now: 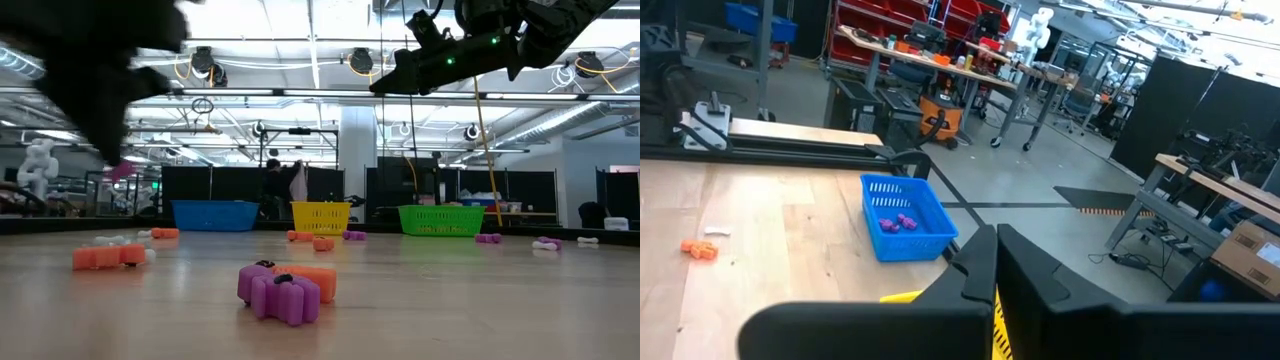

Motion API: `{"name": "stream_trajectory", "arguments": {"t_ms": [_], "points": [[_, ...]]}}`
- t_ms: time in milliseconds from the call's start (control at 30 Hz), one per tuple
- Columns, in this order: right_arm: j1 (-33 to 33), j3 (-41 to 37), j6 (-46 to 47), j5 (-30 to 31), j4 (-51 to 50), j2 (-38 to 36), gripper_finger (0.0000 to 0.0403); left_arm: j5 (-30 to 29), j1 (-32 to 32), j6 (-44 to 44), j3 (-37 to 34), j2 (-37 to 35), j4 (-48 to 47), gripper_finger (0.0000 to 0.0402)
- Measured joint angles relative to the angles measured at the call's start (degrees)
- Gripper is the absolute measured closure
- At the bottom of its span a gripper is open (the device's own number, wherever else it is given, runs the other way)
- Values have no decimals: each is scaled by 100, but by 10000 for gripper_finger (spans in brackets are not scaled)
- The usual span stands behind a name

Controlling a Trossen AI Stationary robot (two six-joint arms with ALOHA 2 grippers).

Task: Sort Halloween decoration
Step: Put the violet skeleton toy into the blue bin

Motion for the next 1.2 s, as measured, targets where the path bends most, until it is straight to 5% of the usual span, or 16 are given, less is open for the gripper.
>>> {"name": "stream_trajectory", "arguments": {"t_ms": [233, 400, 700, 967, 1200], "points": [[0, 0, 2, 0, -4, 0, 403, -603, 2168, 165, 4, -610, -406, 400], [0, 0, 2, 0, -9, 0, 403, -627, 4068, 1309, 7, -775, 63, 401], [0, 0, -7, 1, -4, 0, 403, 487, 6801, 3009, 12, -81, 1741, 401], [0, 0, -21, 2, -9, 0, 403, 808, 7591, 3418, 13, 773, 2400, 401], [0, 0, -67, 4, -42, 0, 403, 905, 7430, 3778, 11, 439, 2268, 401]]}}
